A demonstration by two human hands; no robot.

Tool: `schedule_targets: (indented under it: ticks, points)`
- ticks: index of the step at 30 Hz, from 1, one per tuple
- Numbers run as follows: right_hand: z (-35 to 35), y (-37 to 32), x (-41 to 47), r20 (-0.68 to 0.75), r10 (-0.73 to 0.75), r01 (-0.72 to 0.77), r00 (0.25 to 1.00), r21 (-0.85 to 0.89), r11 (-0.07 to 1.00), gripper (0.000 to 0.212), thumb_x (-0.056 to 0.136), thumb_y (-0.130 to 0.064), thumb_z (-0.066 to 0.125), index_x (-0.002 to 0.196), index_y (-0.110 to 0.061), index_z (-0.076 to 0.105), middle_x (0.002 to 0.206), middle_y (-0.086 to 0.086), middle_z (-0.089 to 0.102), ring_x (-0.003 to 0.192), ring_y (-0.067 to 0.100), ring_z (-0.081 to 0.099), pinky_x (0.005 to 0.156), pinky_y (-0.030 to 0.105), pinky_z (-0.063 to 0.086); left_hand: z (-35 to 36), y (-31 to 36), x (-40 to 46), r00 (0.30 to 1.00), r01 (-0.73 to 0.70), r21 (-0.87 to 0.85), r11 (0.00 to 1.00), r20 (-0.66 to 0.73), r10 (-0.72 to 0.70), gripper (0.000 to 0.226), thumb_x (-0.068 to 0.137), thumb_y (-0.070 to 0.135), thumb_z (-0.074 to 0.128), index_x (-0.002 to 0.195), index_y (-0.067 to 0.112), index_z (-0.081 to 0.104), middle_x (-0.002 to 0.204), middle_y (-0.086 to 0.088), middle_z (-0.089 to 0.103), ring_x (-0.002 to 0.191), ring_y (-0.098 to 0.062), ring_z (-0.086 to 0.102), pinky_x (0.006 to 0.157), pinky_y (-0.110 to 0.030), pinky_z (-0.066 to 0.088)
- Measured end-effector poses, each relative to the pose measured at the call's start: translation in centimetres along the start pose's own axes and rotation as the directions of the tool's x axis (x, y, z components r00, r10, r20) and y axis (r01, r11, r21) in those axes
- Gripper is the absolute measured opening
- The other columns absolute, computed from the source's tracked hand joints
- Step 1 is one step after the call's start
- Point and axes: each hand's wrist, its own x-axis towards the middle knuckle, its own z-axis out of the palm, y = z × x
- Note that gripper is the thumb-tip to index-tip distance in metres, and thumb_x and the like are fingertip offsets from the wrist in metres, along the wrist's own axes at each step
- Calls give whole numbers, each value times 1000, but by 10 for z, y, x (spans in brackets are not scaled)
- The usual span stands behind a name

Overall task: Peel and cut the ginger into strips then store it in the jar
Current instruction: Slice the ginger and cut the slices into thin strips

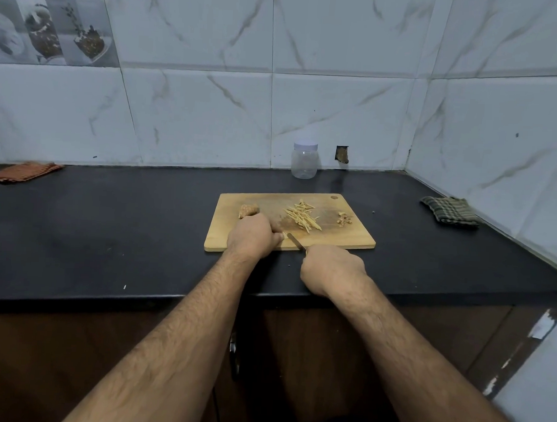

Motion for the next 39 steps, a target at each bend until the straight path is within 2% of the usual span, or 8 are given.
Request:
schedule_targets:
  ticks: [4, 10, 14, 19, 22, 33, 37, 39]
  points:
    - [1, -1, 5, -32, 1, -1, 999, 6, 1000, 28, 102, -26, 46, 125, -16, 59, 122, 5, 61, 94, 23, 52, 76, 36, 42, -1, 0, -5, 1000, -17, 6, 1000, -18, 17, 24, 96, 39, 60, 113, 31, 73, 113, 5, 71, 105, -18, 63, 76, -28, 50]
    - [-4, -10, 10, -89, -27, 31, 996, 40, 999, 28, 99, -22, 48, 123, -14, 60, 122, 5, 62, 102, 24, 58, 76, 35, 45, 0, 2, -14, 997, -46, 37, 998, -68, 49, 26, 98, 38, 55, 116, 31, 73, 112, 2, 71, 105, -20, 63, 81, -32, 53]
    - [1, -13, 14, -86, -39, 42, 996, 30, 999, 29, 100, -26, 51, 123, -14, 61, 121, 5, 62, 92, 22, 52, 75, 34, 44, 0, 2, -15, 997, -46, 43, 998, -63, 48, 26, 98, 38, 54, 117, 33, 72, 112, 2, 70, 105, -21, 63, 80, -33, 53]
    - [2, -13, 18, -80, -45, 46, 996, 21, 999, 28, 99, -22, 50, 124, -13, 61, 124, 6, 62, 107, 25, 59, 76, 35, 44, -1, 3, -16, 997, -45, 28, 999, -63, 47, 26, 98, 37, 53, 117, 34, 72, 113, 4, 69, 107, -20, 62, 83, -33, 53]
    - [2, -14, 18, -82, -52, 53, 995, 14, 998, 29, 99, -22, 49, 124, -13, 61, 123, 6, 62, 102, 23, 57, 76, 35, 44, -3, 3, -17, 997, -50, 33, 998, -56, 51, 26, 99, 37, 53, 118, 33, 72, 115, 3, 69, 109, -20, 61, 86, -34, 53]
    - [1, -22, 20, -63, -50, 48, 997, -23, 999, 29, 98, -18, 49, 123, -13, 61, 123, 6, 62, 104, 23, 58, 76, 36, 46, -4, 4, -15, 998, -42, 48, 998, -44, 44, 26, 99, 38, 54, 115, 31, 72, 112, 1, 69, 107, -21, 62, 83, -33, 52]
    - [2, -17, 15, -31, -33, 33, 999, -14, 999, 28, 98, -18, 50, 123, -14, 60, 118, 6, 61, 91, 23, 53, 74, 36, 45, -3, 5, -15, 998, -28, 41, 999, -51, 30, 25, 99, 38, 54, 115, 32, 72, 111, 2, 70, 106, -21, 62, 82, -33, 51]
    - [5, -9, 7, -14, -22, 22, 1000, -12, 1000, 28, 98, -20, 49, 124, -15, 60, 118, 6, 61, 92, 24, 53, 73, 37, 43, -2, 5, -15, 998, -26, 45, 999, -60, 29, 26, 99, 38, 54, 117, 32, 72, 112, 2, 70, 107, -20, 62, 81, -32, 50]
